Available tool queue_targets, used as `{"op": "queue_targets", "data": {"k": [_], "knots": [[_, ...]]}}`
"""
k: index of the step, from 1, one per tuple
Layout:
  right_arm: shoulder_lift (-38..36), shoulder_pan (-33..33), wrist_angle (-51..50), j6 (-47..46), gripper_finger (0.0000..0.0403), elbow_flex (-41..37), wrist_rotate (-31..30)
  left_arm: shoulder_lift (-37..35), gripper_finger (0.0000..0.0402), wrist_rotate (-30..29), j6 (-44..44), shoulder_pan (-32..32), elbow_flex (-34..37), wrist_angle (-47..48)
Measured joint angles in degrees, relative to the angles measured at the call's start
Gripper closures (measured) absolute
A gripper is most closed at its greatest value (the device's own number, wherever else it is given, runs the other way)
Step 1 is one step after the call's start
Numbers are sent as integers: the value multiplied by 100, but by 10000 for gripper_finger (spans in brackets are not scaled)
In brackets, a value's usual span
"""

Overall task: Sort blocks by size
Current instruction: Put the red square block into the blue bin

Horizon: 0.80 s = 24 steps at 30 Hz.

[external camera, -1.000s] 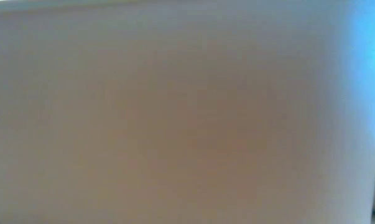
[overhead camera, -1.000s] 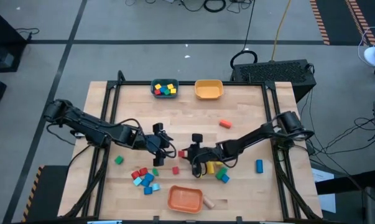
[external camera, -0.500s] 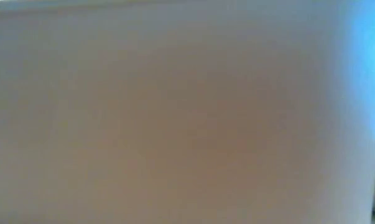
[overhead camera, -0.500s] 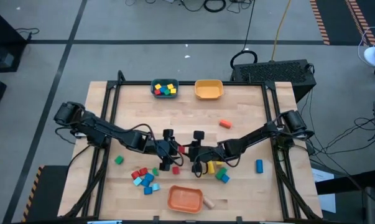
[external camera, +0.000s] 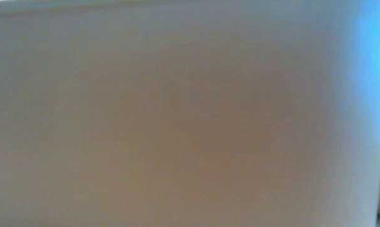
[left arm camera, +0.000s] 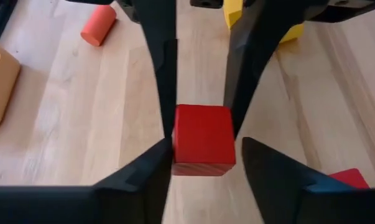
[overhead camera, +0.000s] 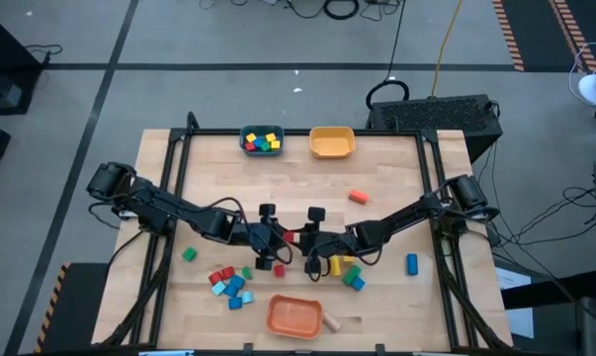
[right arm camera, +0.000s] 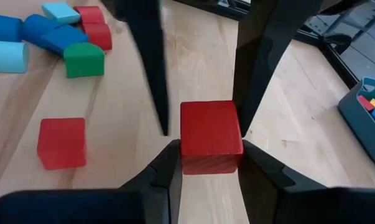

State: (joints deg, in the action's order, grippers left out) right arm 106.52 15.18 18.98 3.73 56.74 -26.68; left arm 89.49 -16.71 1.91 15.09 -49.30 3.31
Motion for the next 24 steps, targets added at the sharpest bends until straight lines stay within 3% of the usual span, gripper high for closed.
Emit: {"op": "queue_targets", "data": {"k": [4,8,17,22,24], "knots": [[0,23,-9,-26,298,-1,24,0,267,-42,22,-11,0,10],[0,42,-2,-23,293,-1,44,0,267,-100,20,-7,0,2],[-9,-60,-28,-370,188,10,115,-137,267,-542,158,-169,0,42],[-15,-155,-260,-685,154,21,81,-331,267,-256,161,-557,0,63],[-15,-192,-429,-829,147,11,236,-366,267,-442,245,-718,2,59]]}}
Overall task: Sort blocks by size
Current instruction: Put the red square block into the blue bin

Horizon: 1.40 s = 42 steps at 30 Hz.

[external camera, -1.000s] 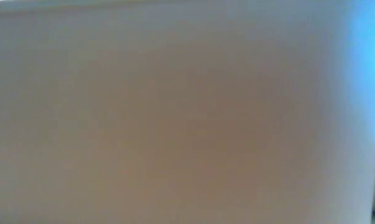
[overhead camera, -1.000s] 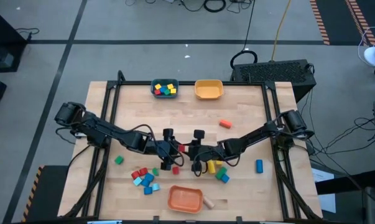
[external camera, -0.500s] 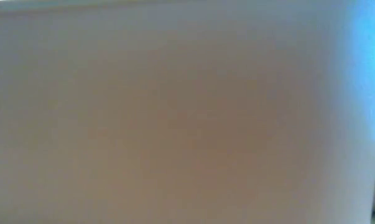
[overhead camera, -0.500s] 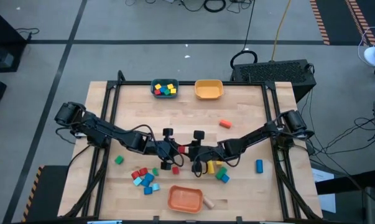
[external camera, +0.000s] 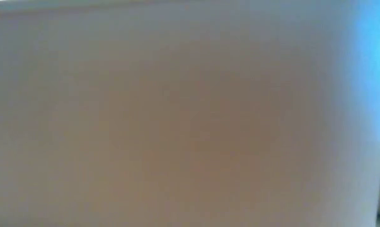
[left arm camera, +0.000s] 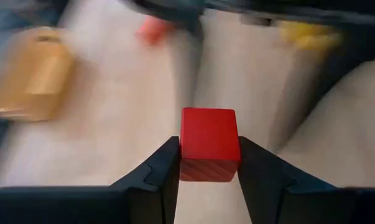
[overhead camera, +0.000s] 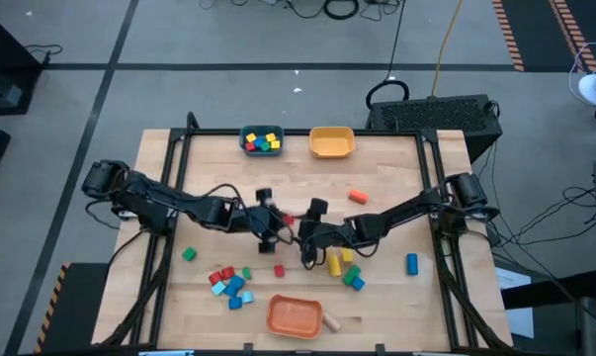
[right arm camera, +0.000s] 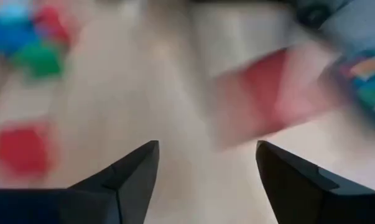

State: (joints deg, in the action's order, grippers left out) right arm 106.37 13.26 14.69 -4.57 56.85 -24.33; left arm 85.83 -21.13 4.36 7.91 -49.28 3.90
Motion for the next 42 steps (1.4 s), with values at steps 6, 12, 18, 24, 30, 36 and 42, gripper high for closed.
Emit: {"op": "queue_targets", "data": {"k": [6,12,18,24,30,36,42], "knots": [[12,-20,-248,-318,141,-12,130,-41,267,-107,99,-525,-6,24],[23,-11,-295,-371,142,-14,128,-47,267,-80,219,-1290,-6,-47],[23,-19,-314,-379,142,-14,83,-47,267,-55,211,-2379,-6,-57],[23,-35,-355,-372,142,-14,67,-45,267,625,204,-3626,-6,-220],[23,-28,-414,-358,142,-14,70,194,267,1527,235,-4592,-4,-918],[23,-29,-454,-344,142,-14,69,660,267,1802,199,-4995,-2,-1122],[23,-29,-464,-358,142,-14,68,1193,267,1800,198,-5206,1,-1300]]}}
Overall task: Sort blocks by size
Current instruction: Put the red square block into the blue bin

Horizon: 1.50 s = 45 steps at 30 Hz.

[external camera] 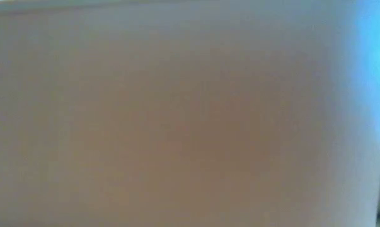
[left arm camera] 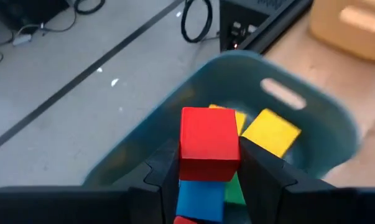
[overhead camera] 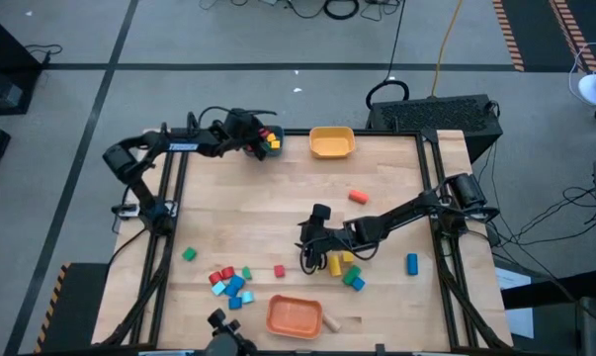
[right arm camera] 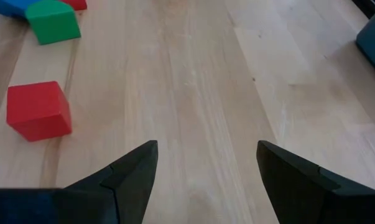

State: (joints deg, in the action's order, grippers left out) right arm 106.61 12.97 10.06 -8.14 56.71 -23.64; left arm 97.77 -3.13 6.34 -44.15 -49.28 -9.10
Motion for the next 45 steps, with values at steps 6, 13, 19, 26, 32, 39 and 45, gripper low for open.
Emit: {"op": "queue_targets", "data": {"k": [6,13,19,26,32,39,45], "knots": [[0,0,-8,-7,142,0,-2,310,251,-13,-278,-219,0,-171],[0,0,17,12,142,2,397,340,227,-16,-301,-274,4,-140],[0,5,221,20,142,2,783,340,224,-10,-305,-204,4,-181],[282,22,847,118,142,4,1424,-46,223,51,-303,-69,4,-83],[544,26,1210,179,139,4,1738,-1013,222,1014,-284,236,4,413],[688,73,1630,300,136,17,1950,-1826,222,2065,-303,1308,71,984],[688,214,1835,325,135,22,1950,-2093,222,1231,-441,2627,468,688]]}}
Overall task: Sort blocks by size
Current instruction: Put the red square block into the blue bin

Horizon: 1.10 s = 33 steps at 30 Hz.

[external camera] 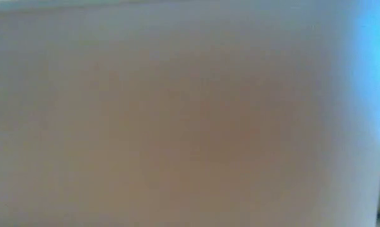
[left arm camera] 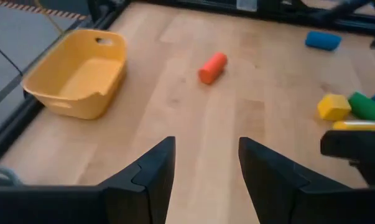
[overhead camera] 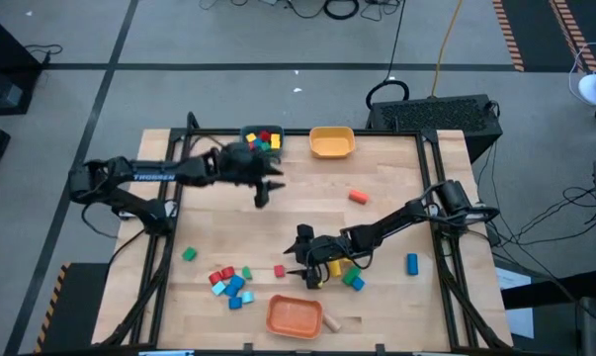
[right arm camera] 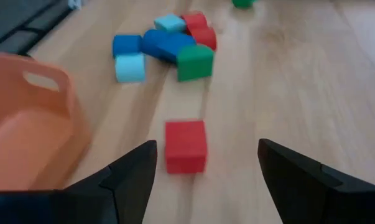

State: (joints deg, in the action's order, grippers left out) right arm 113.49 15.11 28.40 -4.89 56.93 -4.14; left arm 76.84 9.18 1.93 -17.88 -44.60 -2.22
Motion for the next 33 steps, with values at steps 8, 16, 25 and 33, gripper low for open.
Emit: {"op": "queue_targets", "data": {"k": [8,16,25,33], "knots": [[406,42,-115,18,135,336,4,-17,222,-868,-457,1232,235,-45],[871,40,-517,7,135,838,104,-16,222,-1725,-806,2166,406,-181],[953,38,-508,-43,163,859,111,-17,222,-2629,-1201,3018,645,-310],[953,38,-508,-43,276,859,109,-17,222,-3125,-1297,3413,1119,-617]]}}
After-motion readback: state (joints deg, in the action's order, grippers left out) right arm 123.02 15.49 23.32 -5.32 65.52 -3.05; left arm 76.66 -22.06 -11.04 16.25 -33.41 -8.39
